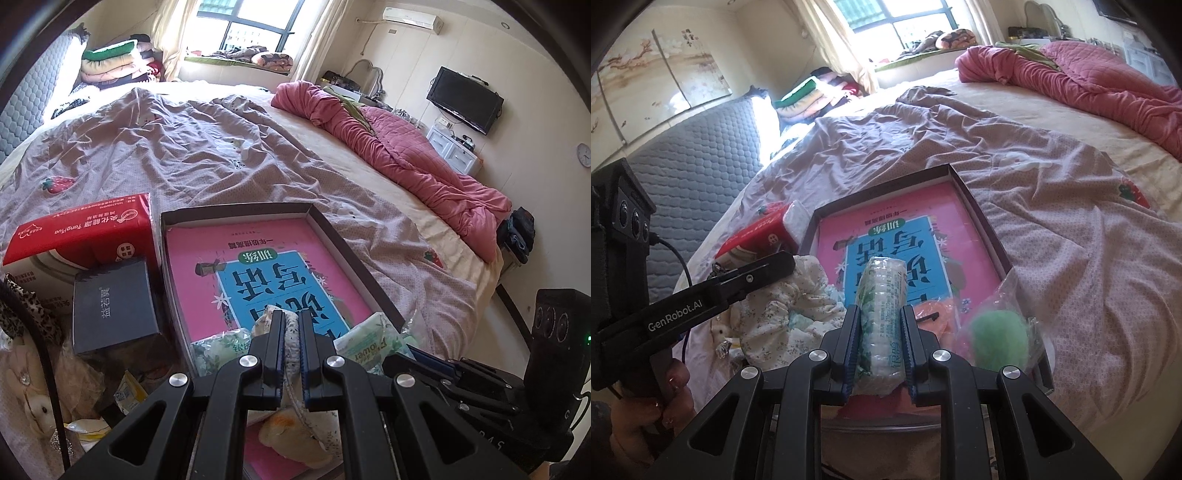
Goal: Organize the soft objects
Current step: 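Lift the scrunchie and cotton-pad roll and carry them over the tray, then lower both items into the tray and open both tools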
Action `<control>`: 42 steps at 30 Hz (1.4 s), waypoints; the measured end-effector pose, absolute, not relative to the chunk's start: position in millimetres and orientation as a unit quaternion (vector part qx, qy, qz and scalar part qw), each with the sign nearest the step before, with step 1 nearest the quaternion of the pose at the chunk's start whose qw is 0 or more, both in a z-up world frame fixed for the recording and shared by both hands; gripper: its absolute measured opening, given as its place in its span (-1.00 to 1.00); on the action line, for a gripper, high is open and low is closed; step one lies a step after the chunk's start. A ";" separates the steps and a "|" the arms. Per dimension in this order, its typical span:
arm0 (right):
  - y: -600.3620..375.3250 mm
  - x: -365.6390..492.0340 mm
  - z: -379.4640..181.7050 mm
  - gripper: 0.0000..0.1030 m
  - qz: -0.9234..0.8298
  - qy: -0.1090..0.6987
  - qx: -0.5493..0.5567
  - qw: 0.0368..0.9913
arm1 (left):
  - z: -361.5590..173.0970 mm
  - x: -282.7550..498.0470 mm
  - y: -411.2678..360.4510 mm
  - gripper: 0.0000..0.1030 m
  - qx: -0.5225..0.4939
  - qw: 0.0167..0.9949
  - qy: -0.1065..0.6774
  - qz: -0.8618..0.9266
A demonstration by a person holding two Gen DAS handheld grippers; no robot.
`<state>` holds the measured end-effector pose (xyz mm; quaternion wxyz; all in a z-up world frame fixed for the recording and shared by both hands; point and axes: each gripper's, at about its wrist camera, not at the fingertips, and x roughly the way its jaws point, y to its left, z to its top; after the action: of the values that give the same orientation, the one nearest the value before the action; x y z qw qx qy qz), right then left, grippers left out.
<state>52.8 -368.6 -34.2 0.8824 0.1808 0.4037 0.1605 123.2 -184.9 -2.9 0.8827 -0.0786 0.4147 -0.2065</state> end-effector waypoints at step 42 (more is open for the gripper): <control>-367.0 53.3 -36.9 -0.02 0.069 0.401 0.059 0.912 | -37.1 119.2 -182.6 -0.85 -0.051 0.864 0.461 -0.193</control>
<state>53.3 -367.0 -36.9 0.9116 0.0593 0.4009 0.0690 119.2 -182.6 -37.1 0.8644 -0.0513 0.4614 -0.1932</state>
